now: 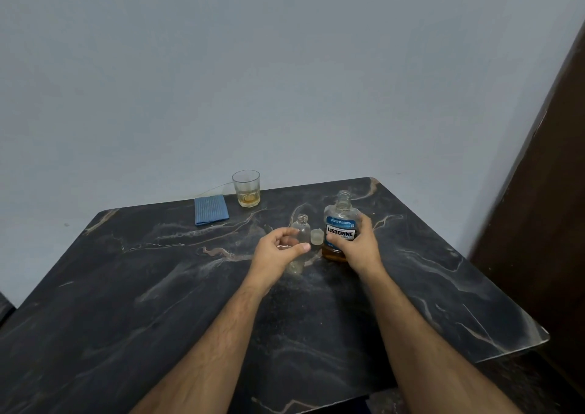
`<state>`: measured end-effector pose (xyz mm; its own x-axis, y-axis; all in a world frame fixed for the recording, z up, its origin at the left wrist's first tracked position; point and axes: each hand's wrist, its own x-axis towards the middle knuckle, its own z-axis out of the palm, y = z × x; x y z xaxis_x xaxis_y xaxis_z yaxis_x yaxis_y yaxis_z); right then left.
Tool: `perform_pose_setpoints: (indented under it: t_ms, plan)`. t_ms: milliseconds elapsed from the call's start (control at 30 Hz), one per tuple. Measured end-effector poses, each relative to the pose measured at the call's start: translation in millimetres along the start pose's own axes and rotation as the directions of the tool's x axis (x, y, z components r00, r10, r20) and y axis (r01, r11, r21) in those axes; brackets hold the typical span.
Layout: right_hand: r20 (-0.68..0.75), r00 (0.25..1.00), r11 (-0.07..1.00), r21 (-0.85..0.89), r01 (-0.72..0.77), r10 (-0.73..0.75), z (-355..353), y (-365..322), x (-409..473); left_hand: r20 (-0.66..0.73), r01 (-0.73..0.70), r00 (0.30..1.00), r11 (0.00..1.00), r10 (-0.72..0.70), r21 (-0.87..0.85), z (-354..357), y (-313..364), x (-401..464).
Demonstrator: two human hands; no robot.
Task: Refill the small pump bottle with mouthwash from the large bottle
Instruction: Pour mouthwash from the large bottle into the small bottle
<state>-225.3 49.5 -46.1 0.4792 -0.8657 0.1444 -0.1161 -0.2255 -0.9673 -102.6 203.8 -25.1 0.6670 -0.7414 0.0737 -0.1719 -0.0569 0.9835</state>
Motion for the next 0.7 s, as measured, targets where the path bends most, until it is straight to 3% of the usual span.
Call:
perform_pose_setpoints:
  t_ms: [267, 700]
  plan:
    - [0.048, 0.998, 0.999, -0.001, 0.05, -0.05, -5, -9, -4, 0.041, -0.023, 0.999, 0.998, 0.021, 0.053, -3, 5, -7]
    - [0.048, 0.927, 0.912, -0.168, 0.374, -0.371, -24, -25, -20, 0.123, -0.107, 0.988, 0.988, 0.093, 0.111, -14, 19, -14]
